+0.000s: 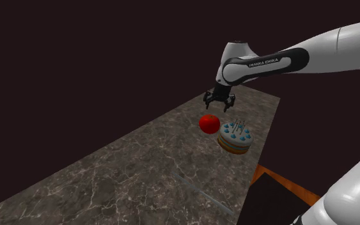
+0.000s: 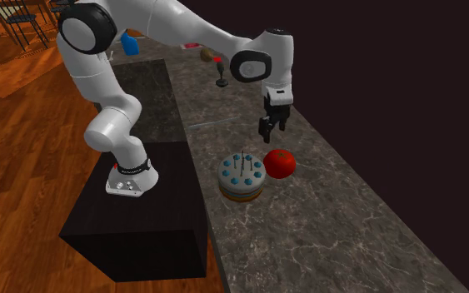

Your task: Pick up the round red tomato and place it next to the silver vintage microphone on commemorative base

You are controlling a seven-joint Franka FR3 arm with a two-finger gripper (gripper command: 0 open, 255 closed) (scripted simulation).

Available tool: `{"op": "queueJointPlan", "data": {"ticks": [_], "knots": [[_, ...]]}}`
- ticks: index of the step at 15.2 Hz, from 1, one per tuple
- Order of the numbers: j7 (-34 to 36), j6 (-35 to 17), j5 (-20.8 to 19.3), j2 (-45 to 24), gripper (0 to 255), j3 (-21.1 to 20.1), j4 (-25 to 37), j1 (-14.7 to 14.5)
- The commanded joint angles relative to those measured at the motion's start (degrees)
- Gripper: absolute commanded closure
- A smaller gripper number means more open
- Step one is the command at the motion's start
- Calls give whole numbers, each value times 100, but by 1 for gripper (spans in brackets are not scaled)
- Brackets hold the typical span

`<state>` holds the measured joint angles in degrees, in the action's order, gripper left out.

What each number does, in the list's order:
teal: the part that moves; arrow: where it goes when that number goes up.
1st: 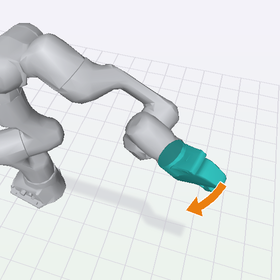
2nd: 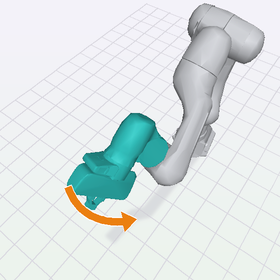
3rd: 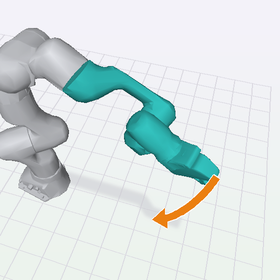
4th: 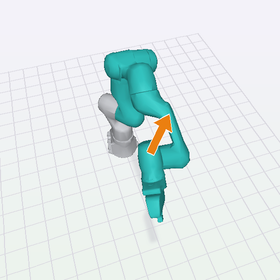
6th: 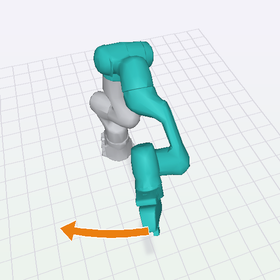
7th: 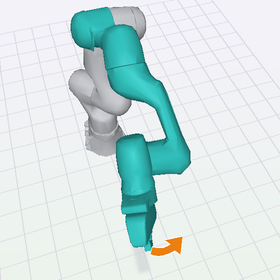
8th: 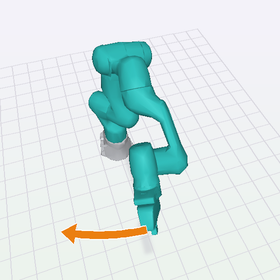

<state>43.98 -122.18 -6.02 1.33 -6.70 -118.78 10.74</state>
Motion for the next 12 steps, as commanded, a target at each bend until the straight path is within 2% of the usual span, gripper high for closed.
{"op": "queueJointPlan", "data": {"ticks": [1,9,12], "knots": [[433,-115,-188,-395,0,38,311,54],[607,-625,-321,-777,0,95,188,79],[612,-665,-328,-801,0,98,172,80]]}}
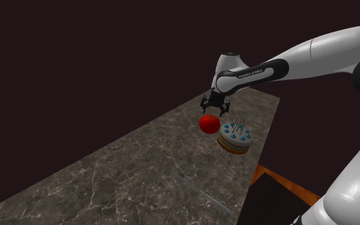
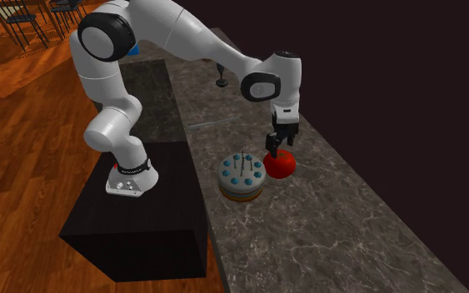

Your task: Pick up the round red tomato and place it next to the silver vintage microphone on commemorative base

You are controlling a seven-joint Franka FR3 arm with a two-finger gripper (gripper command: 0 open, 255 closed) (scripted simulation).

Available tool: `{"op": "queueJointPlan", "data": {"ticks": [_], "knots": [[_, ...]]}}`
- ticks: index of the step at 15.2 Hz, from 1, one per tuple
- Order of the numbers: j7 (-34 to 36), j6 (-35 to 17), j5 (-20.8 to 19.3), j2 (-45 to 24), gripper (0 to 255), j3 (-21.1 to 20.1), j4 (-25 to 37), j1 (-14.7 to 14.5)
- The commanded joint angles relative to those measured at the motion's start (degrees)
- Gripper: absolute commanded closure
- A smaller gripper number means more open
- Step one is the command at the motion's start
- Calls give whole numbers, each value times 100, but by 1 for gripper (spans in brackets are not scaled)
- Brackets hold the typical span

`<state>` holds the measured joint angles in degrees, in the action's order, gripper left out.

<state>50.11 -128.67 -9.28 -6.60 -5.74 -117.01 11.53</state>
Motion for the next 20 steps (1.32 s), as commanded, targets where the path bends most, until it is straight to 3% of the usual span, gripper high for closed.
{"op": "queueJointPlan", "data": {"ticks": [1,5,6,15,20], "knots": [[-1,-15,-2,-8,0,2,-4,2],[-1,-14,-2,-8,0,2,-4,2],[-1,-14,-2,-8,255,2,-4,2],[-1,-15,-2,-8,255,2,-4,2],[-70,339,57,150,255,-8,197,3]]}}
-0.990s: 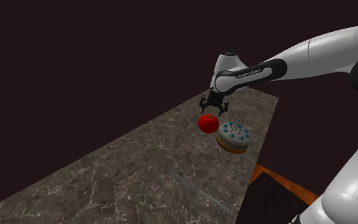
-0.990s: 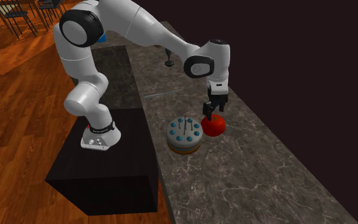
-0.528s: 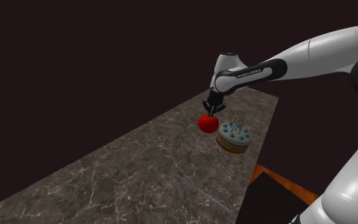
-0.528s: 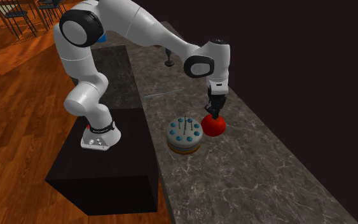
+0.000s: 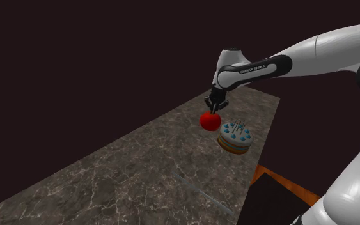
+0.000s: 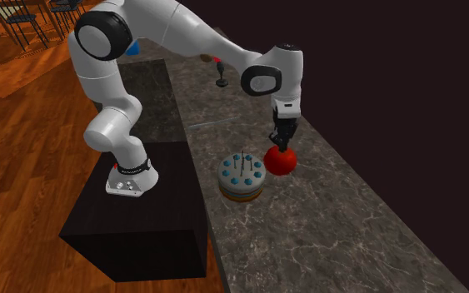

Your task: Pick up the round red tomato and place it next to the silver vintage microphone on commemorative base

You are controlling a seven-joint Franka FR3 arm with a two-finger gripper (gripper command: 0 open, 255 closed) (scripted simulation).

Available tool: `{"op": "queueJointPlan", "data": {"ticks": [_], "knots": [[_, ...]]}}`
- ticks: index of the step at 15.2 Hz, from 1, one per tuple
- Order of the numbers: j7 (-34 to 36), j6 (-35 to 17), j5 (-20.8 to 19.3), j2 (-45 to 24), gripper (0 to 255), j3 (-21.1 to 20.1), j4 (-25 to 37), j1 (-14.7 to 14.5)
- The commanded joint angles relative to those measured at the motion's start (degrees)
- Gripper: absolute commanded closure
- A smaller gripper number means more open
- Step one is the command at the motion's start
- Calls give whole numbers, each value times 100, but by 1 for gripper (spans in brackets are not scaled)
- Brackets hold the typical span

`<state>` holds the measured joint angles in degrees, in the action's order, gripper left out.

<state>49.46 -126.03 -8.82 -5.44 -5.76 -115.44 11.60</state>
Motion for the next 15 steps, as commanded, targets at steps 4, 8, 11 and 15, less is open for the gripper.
{"op": "queueJointPlan", "data": {"ticks": [4,8,11,15], "knots": [[-56,362,51,141,255,-11,223,-5],[-102,651,86,229,255,-15,428,-7],[-134,870,108,283,255,-18,594,-8],[-175,1165,132,339,255,-21,836,-10]]}}
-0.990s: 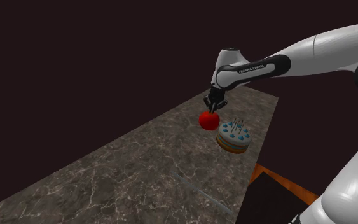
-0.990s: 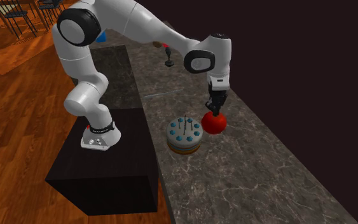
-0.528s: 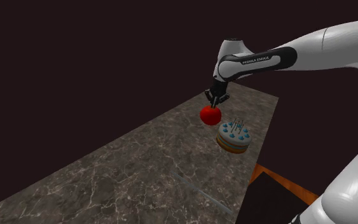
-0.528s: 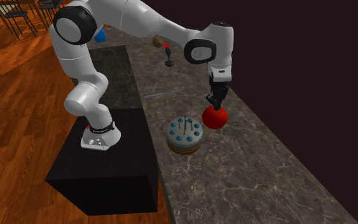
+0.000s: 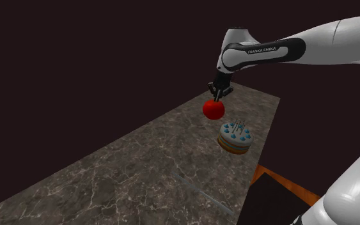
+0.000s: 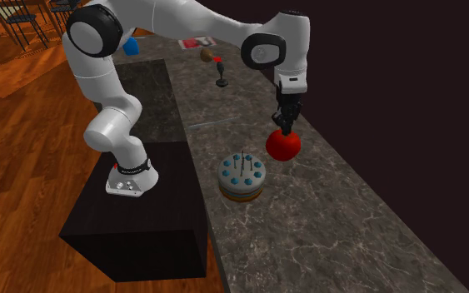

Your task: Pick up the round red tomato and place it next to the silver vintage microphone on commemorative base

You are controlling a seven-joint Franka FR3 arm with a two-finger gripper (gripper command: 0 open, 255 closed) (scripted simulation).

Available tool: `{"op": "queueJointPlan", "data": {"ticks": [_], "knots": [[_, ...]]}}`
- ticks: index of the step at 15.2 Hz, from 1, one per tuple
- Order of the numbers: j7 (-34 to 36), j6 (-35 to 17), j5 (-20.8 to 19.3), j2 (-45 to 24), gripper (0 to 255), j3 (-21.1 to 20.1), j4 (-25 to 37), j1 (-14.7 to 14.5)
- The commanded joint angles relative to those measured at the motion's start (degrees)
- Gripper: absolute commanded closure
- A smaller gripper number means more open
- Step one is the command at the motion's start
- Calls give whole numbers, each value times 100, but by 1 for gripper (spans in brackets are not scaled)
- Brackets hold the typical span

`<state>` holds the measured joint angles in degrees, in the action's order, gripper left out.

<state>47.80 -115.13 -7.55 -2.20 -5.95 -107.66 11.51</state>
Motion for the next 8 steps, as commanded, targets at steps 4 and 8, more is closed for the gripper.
{"op": "queueJointPlan", "data": {"ticks": [4,8], "knots": [[-46,373,25,53,255,-4,322,-4],[-81,675,41,69,255,-7,608,-6]]}}
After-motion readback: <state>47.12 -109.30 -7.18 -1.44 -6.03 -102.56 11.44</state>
